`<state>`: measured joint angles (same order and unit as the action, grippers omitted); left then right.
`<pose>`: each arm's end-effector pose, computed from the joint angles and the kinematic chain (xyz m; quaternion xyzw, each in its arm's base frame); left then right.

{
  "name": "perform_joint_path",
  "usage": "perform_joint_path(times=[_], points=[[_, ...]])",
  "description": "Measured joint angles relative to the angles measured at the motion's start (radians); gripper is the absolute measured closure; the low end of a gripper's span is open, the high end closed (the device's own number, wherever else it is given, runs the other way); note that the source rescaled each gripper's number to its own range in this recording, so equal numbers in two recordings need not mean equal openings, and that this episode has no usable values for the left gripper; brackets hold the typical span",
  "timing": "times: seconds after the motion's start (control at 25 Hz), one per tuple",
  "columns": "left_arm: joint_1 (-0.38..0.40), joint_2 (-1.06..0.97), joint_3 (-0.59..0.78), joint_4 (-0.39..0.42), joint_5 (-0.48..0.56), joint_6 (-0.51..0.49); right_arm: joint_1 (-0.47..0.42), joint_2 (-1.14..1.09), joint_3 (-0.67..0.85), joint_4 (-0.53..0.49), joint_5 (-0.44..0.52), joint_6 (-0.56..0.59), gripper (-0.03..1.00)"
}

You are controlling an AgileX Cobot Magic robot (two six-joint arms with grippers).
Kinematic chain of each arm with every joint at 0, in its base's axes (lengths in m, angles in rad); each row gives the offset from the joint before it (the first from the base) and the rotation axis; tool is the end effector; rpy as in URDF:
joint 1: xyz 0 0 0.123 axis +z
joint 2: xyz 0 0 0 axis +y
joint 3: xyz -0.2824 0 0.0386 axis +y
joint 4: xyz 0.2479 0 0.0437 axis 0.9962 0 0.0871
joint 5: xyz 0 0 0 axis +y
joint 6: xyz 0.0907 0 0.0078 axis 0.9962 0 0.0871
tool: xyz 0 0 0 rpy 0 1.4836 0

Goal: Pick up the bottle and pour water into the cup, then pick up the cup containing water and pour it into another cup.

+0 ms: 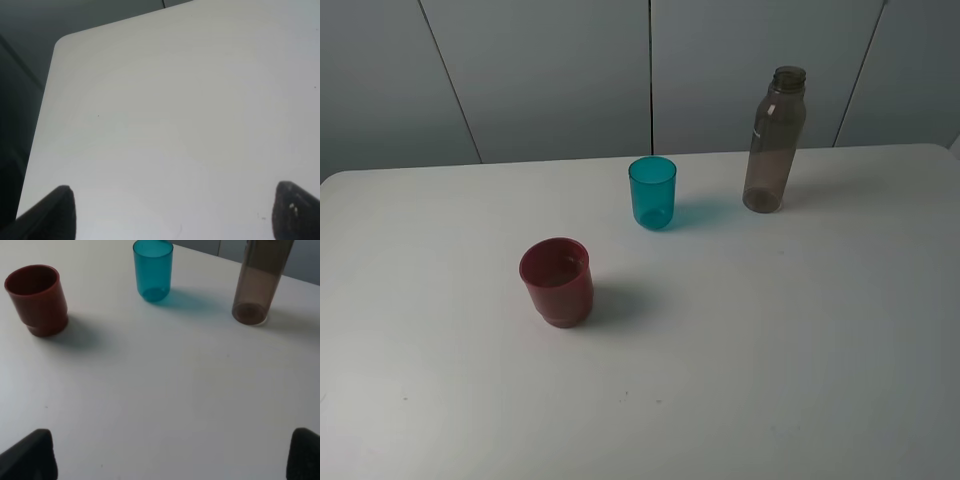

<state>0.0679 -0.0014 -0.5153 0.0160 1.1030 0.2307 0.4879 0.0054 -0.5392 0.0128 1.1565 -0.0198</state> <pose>-0.0087 0.0007 0.2780 0.0694 0.8570 0.0838 0.5037 -0.0118 -0.0051 0.2803 -0.2189 0.8410 0.1210 0.4799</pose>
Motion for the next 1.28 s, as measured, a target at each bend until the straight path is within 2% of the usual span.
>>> perform_joint_path(times=[0.16, 0.48, 0.64, 0.88, 1.0, 1.12, 1.28], points=[[0.000, 0.000, 0.000, 0.000, 0.000, 0.000, 0.000, -0.002, 0.025, 0.002, -0.047, 0.006, -0.03], [0.000, 0.000, 0.000, 0.000, 0.000, 0.003, -0.013, -0.006, 0.028, -0.002, -0.060, 0.031, -0.03], [0.000, 0.000, 0.000, 0.000, 0.000, 0.005, -0.138, -0.006, 0.028, -0.002, -0.060, 0.033, -0.03], [0.000, 0.000, 0.000, 0.000, 0.000, 0.005, -0.420, -0.006, 0.028, -0.002, -0.060, 0.033, -0.03], [0.000, 0.000, 0.000, 0.000, 0.000, 0.005, -0.531, -0.006, 0.028, -0.002, -0.060, 0.026, -0.03], [0.000, 0.000, 0.000, 0.000, 0.000, 0.005, -0.596, -0.006, 0.028, 0.005, -0.060, 0.006, -0.03], [0.000, 0.000, 0.000, 0.000, 0.000, 0.005, -0.575, -0.006, 0.028, 0.005, -0.060, 0.002, -0.03]])
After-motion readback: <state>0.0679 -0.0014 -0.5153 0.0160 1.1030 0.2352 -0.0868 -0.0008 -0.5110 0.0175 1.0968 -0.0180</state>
